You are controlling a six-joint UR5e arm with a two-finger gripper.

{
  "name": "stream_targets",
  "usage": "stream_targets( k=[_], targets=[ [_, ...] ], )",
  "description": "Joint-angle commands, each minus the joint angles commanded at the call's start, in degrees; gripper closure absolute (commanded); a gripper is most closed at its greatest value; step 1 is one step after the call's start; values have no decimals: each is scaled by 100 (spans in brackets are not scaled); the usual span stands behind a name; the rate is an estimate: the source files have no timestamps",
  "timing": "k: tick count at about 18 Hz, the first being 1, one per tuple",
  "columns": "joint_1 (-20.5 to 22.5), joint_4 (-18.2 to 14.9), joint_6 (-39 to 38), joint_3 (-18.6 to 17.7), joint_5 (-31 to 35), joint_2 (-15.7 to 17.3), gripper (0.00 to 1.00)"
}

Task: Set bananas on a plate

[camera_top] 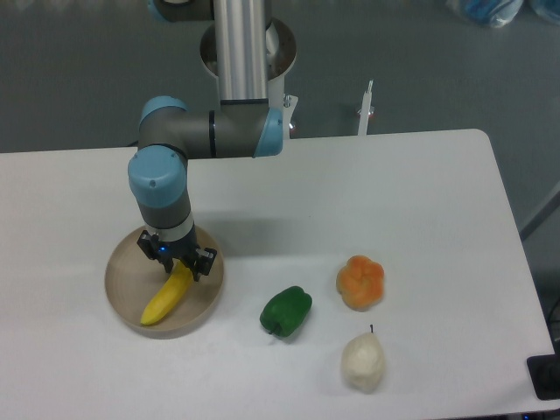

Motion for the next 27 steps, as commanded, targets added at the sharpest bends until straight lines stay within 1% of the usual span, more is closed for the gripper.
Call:
stream_targets(
  k=[1,2,5,6,7,8,10,12,14,16,18,19,21,24,27],
  targets=[
    [17,-17,0,105,26,18,0],
    [26,-52,0,219,113,36,0],
    [298,-70,113,325,290,264,0],
    [360,-105,375,378,351,282,0],
    [482,-114,769,422,543,299,0],
    [597,-106,965,422,667,360,0],
    [974,-105,1343,422,703,484,0],
    [1299,-105,1922,431,712,545,0],
    [1624,-105,2555,422,729,546,0],
    [1897,-105,2934,466,729,554,0],
    [2126,-88,3311,571,721,546,0],
    [2231,-97,3644,632,729,528,0],
    [2443,-88,4252,782,721,388,0],
    [2505,-97,4394,949,712,335,0],
    [2584,-97,4500,976,721,317,0]
  ],
)
